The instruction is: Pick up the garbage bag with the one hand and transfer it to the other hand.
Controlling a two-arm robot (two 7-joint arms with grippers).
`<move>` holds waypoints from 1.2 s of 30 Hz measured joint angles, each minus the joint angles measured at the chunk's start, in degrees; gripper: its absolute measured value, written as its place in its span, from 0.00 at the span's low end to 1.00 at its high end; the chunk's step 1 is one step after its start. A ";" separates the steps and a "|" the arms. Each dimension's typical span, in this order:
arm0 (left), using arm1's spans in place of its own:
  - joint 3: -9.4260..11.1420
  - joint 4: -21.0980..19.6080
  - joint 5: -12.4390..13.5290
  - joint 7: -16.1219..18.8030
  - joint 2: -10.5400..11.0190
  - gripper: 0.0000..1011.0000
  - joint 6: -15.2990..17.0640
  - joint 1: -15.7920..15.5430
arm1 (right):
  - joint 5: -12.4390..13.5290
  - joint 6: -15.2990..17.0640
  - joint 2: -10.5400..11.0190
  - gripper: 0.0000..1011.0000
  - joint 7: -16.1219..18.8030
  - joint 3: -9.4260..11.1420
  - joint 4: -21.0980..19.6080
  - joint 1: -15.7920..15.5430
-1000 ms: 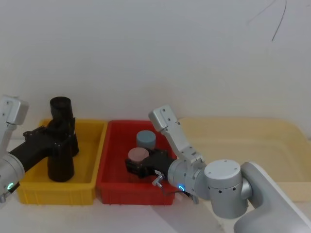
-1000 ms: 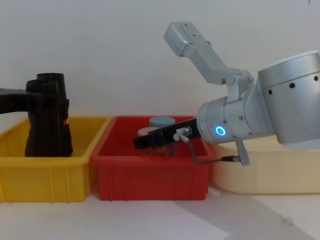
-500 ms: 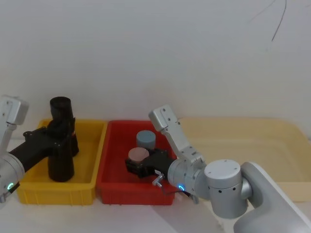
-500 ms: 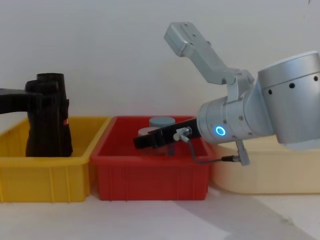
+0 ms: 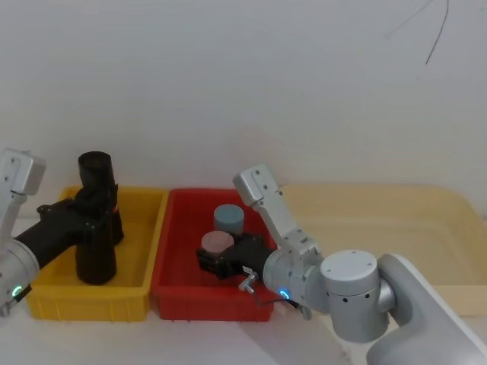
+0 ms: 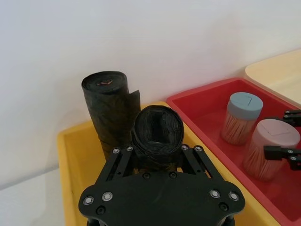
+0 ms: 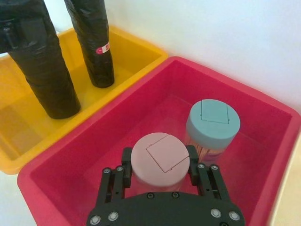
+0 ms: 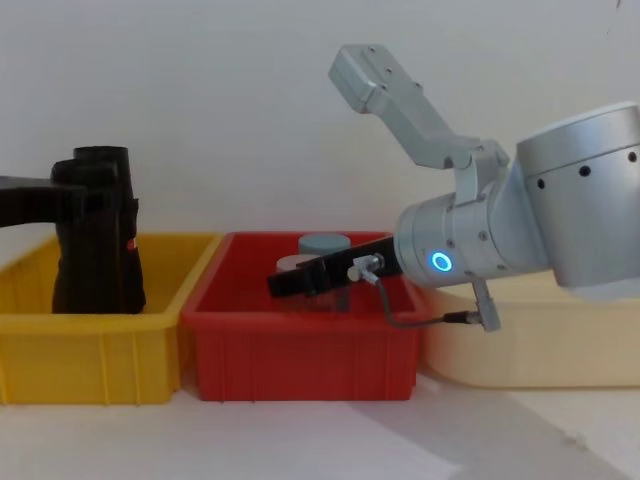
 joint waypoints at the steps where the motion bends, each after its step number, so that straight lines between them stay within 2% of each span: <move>1: 0.03 0.00 0.03 0.01 0.00 0.35 -0.04 -0.05 | -0.01 0.05 0.04 0.66 0.01 0.03 -0.13 -0.05; 8: 0.08 -0.74 0.50 0.25 0.01 0.35 -0.70 -0.76 | 0.05 0.64 0.65 0.66 0.19 0.58 -2.40 -0.67; 13: -0.17 -2.13 0.50 0.32 0.14 0.35 -0.43 -1.50 | 0.68 1.59 1.55 0.66 0.17 1.70 -5.84 -1.34; 19: -0.31 -3.90 -0.13 -0.33 0.52 0.35 0.70 -3.07 | 1.60 2.56 2.77 0.66 -0.86 4.18 -11.02 -2.18; 22: -0.10 -4.63 -0.82 -1.52 0.66 0.35 1.25 -4.85 | 1.98 2.99 3.44 0.66 -2.05 5.92 -13.85 -2.56; 28: 1.03 -4.38 -1.60 -3.73 0.35 0.35 1.43 -7.87 | 2.03 3.32 4.09 0.66 -4.06 8.23 -16.81 -2.88; 36: 3.99 -0.20 -2.65 -8.26 -1.61 0.35 0.12 -13.71 | 1.13 3.66 4.98 0.66 -7.65 11.69 -19.56 -3.17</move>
